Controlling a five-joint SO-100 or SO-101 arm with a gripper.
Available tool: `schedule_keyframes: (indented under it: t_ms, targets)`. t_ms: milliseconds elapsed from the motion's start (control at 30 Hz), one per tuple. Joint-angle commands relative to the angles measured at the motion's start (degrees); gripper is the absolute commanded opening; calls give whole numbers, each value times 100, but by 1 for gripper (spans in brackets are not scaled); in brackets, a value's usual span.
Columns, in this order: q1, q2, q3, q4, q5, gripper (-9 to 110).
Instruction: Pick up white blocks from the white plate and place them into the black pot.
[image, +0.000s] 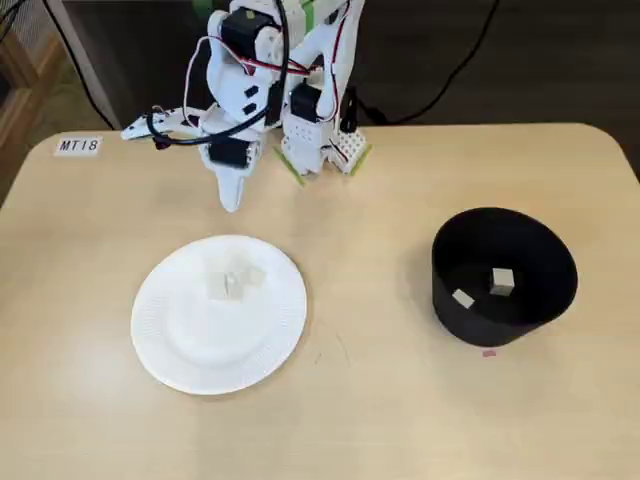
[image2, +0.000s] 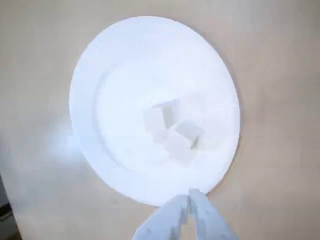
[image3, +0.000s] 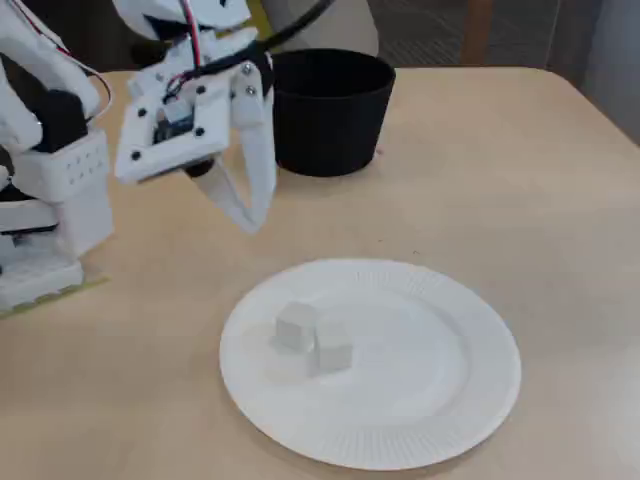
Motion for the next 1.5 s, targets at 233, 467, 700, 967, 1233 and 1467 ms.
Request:
schedule_keyframes:
  t_ms: [233,467,700,967,1233,1467]
  targets:
    - [589,-2593,-2021,299,-677,-2]
    - [519,-3577,-2707,220,-817,13]
    - [220,-3902,-2707,88,-1063,30]
    - [-97,-4333,-2812,-132,-1292,28]
    - [-79,-4948,-3208,-53,-1362,27]
    - [-237,-5071,-3261,-185,-1274,16]
